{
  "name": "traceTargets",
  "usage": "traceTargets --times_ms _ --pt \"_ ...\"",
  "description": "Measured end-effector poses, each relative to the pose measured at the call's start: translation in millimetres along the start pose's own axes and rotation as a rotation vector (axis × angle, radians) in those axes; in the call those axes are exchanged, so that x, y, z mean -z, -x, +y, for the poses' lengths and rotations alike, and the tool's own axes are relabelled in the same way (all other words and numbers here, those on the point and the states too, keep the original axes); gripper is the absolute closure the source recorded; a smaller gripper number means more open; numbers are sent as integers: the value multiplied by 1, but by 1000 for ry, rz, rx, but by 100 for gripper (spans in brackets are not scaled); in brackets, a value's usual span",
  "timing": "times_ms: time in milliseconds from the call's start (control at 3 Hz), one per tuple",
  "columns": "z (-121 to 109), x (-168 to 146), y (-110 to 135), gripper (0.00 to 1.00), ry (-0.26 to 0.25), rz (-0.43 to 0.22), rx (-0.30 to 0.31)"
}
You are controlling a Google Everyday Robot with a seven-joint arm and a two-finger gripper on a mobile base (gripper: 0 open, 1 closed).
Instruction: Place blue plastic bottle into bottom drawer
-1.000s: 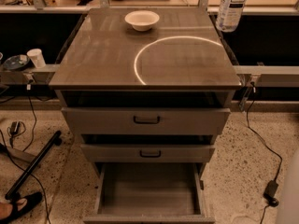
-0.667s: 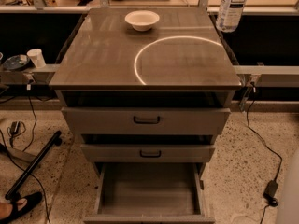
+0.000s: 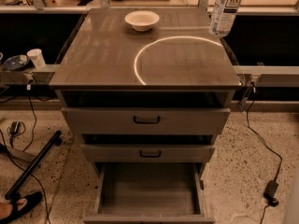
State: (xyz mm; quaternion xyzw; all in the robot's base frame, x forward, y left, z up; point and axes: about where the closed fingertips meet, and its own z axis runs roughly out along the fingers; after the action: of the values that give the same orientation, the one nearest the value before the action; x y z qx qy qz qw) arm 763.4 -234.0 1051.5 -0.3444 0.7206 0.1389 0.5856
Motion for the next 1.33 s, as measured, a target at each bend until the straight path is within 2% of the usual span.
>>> traceTargets --times_ms 333,667,1000,1333 --pt "36 -2 -1 100 114 -24 -7" --pt "83 4 -2 100 245 -54 -4" --pt "111 8 -4 100 322 -71 -2" --pt "146 11 -3 100 428 -91 2"
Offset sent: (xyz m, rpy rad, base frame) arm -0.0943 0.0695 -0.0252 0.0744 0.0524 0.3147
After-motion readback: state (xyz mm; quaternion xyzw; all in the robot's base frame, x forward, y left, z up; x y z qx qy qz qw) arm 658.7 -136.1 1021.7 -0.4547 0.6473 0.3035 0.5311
